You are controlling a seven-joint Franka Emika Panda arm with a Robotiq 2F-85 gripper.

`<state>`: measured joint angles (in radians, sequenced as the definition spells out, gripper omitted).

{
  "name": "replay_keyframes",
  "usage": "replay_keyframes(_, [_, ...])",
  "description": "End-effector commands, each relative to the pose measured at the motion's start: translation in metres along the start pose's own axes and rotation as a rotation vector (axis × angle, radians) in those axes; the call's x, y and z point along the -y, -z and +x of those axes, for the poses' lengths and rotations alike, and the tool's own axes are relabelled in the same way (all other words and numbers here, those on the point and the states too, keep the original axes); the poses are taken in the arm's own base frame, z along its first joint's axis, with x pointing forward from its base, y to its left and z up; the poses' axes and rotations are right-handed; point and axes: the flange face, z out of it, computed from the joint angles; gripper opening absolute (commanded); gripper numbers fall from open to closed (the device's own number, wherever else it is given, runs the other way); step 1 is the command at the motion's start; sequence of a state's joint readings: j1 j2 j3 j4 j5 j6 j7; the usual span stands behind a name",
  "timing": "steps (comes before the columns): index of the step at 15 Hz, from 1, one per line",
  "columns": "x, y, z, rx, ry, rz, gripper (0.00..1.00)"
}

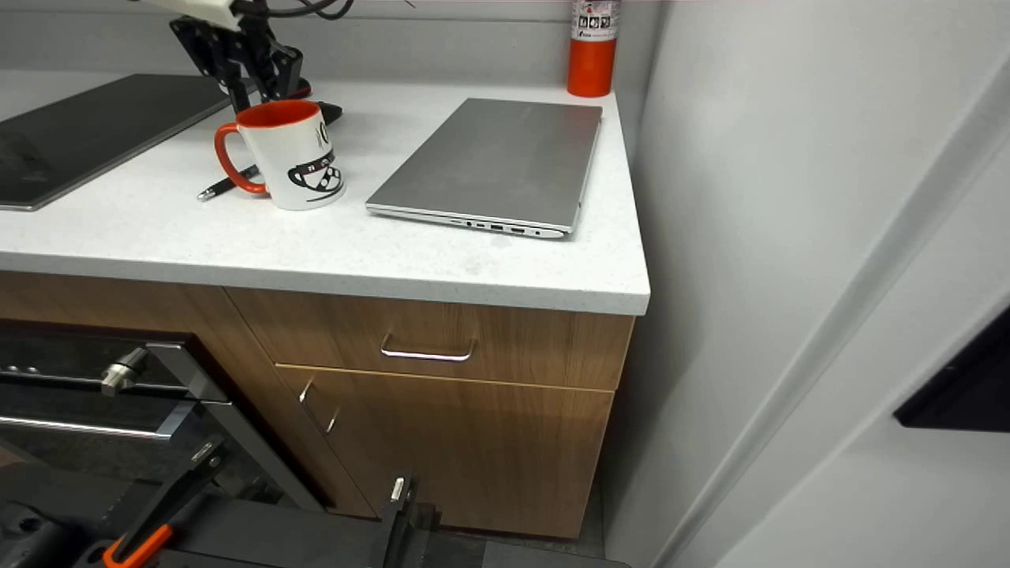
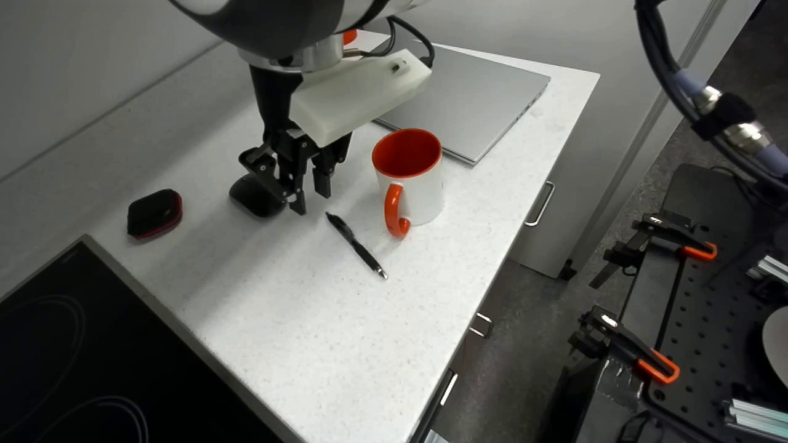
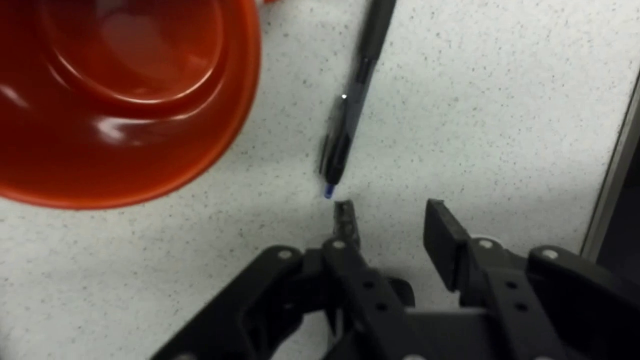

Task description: Take the pen from the mug cup and put it on the kitchen unit

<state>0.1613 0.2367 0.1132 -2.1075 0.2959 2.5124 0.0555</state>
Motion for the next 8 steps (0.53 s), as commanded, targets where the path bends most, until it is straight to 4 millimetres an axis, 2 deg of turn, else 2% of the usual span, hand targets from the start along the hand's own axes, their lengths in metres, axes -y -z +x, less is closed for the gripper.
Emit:
replay_keyframes(1, [0.0011, 0.0057, 0.0091, 0.008, 0.011, -0.008, 0.74])
replay_keyframes(4, [0.0047, 0.0072, 0.0106, 0.007, 0.011, -0.006, 0.96])
replay_keyframes(5, [0.0055, 0.0076, 0.0109, 0.008, 0.01, -0.002, 1.0])
replay_keyframes(8, [0.0102, 0.0111, 0.0062, 0.058, 0.025, 0.011, 1.0])
